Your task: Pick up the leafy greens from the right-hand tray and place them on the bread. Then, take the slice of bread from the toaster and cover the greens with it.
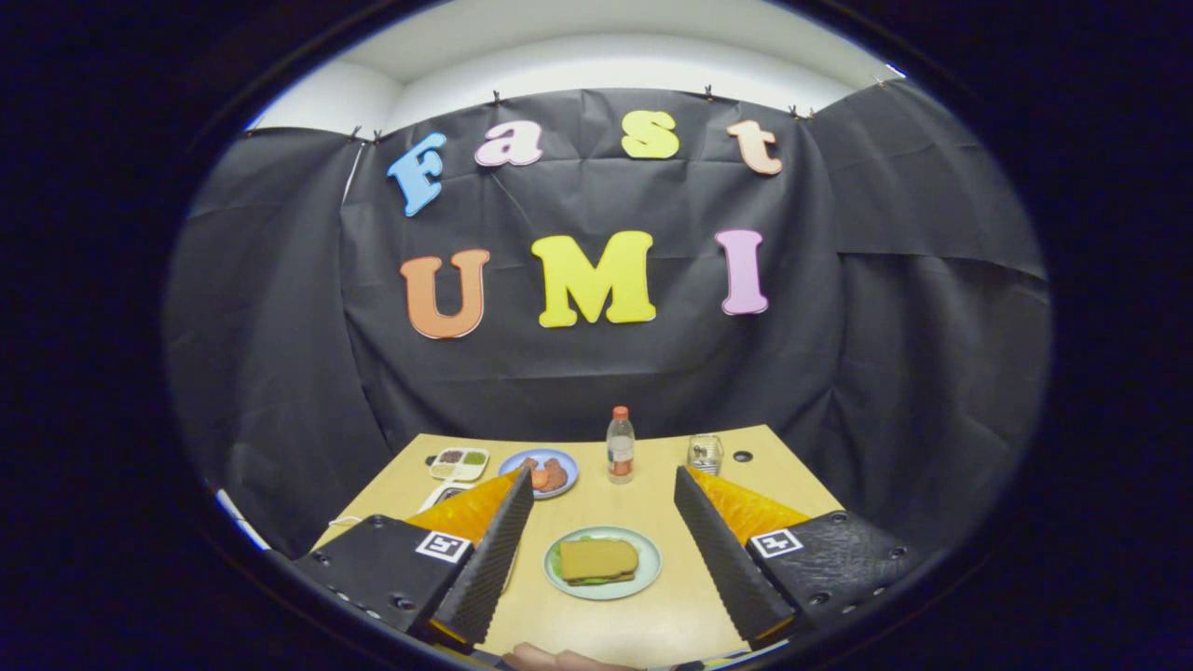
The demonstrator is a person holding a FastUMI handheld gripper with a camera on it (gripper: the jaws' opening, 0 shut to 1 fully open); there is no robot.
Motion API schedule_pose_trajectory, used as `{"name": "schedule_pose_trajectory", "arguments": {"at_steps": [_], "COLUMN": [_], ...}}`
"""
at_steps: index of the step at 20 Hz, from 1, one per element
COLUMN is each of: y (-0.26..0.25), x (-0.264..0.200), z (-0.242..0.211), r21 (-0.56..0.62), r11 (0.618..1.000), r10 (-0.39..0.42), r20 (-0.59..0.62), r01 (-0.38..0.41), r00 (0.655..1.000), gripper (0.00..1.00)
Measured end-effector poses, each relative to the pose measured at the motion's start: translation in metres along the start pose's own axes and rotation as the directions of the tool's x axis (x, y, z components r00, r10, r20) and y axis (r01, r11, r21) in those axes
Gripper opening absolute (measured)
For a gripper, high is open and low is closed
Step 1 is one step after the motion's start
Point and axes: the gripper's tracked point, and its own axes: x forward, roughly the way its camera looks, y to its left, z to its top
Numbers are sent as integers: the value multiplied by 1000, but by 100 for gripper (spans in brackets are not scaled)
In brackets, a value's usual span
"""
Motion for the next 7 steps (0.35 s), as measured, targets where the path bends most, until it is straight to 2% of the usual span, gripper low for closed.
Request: {"name": "schedule_pose_trajectory", "arguments": {"at_steps": [7], "y": [-5], "x": [-16], "z": [-3], "r21": [-18], "r11": [999], "r10": [-37], "r20": [17], "r01": [37], "r00": [999], "gripper": [93]}}
